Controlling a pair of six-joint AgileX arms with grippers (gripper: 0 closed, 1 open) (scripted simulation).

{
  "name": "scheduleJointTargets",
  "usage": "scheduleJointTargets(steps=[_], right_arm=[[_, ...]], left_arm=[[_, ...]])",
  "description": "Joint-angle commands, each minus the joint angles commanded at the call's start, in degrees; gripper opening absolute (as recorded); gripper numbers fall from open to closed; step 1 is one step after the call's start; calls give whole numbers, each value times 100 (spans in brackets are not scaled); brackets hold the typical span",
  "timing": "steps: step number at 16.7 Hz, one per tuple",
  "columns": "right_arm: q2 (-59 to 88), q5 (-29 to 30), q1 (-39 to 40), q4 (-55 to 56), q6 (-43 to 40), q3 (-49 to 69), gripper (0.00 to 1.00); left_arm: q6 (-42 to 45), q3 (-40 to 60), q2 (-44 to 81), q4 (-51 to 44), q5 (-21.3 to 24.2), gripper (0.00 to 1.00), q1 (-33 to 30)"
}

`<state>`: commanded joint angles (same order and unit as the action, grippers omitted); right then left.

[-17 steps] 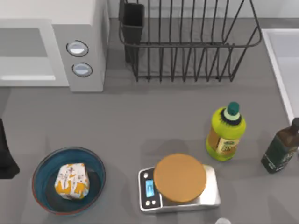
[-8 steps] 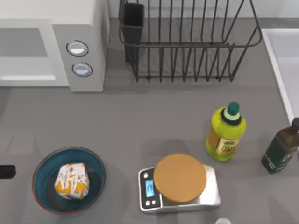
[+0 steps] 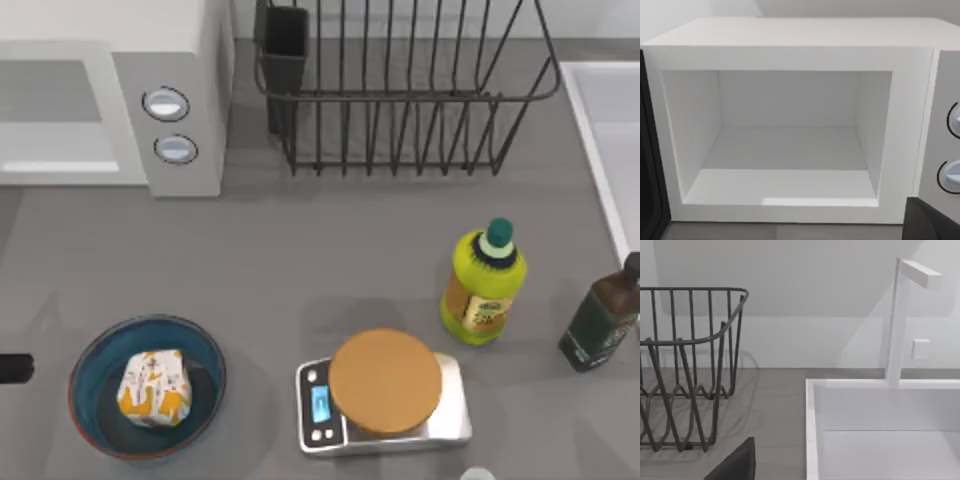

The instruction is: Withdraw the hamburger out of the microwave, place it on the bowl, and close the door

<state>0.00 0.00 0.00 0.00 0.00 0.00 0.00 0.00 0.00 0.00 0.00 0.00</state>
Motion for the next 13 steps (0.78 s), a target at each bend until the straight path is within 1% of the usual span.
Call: scheduleJointTargets(steps=[5,7,9,13], right_arm=[[0,0,0,0,0,0,100],[0,0,0,0,0,0,100],[0,0,0,0,0,0,100],[0,0,0,0,0,0,100]], left_arm=[[1,2,2,-1,1,0,0],[1,21,14,-8,95,0,94],[2,76,49,-29,433,0,431],[4,219,138,-82,1498,0,1497]])
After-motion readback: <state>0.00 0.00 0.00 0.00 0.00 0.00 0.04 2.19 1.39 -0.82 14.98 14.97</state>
